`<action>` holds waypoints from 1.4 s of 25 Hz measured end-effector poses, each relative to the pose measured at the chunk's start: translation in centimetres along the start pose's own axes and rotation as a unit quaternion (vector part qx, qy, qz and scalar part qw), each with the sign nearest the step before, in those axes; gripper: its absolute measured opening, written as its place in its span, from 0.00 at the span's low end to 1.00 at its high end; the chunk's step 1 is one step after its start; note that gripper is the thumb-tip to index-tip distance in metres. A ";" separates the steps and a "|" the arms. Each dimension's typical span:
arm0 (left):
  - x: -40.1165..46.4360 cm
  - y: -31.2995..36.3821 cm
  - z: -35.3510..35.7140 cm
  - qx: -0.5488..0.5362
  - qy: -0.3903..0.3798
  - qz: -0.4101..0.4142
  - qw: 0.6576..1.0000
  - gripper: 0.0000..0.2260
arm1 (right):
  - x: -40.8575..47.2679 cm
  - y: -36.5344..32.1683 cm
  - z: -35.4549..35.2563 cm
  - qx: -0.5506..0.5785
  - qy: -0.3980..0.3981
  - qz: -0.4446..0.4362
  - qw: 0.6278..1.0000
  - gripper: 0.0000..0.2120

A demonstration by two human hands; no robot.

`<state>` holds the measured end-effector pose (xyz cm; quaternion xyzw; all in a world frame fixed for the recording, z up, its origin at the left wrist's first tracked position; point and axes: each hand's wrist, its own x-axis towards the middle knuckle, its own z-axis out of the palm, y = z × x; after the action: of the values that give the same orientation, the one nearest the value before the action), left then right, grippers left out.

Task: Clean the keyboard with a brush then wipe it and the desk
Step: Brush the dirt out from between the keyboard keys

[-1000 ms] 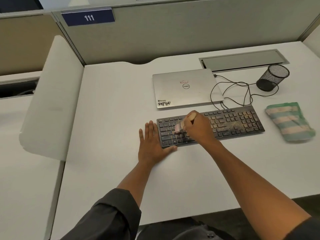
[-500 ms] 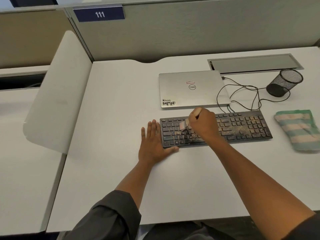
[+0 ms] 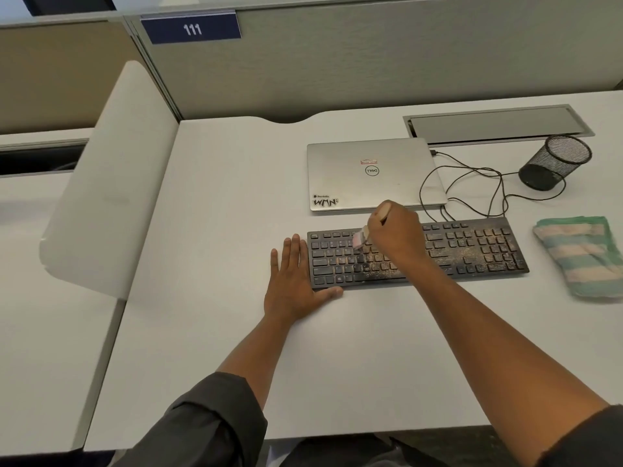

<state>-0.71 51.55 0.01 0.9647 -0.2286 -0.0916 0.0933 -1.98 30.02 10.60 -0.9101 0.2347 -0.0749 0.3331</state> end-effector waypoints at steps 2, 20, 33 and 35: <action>-0.1 0.0 0.0 0.001 0.000 0.002 1.000 0.59 | 0.2 0.7 -1.1 -0.018 0.021 0.007 1.000 0.08; -0.1 0.0 -0.1 0.010 0.000 0.001 1.000 0.58 | 0.1 1.2 -1.6 0.043 -0.039 -0.013 0.998 0.05; -0.1 -0.1 0.1 0.003 -0.002 0.002 1.000 0.59 | -1.5 1.6 -1.6 0.074 -0.038 0.011 0.996 0.06; -0.1 -0.1 0.1 0.004 -0.001 0.002 1.000 0.58 | -2.0 1.7 -1.2 0.065 -0.053 0.017 0.996 0.05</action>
<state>-0.75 51.64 -0.08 0.9644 -0.2314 -0.0912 0.0895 -4.75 29.16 10.43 -0.8854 0.2266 -0.0364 0.4043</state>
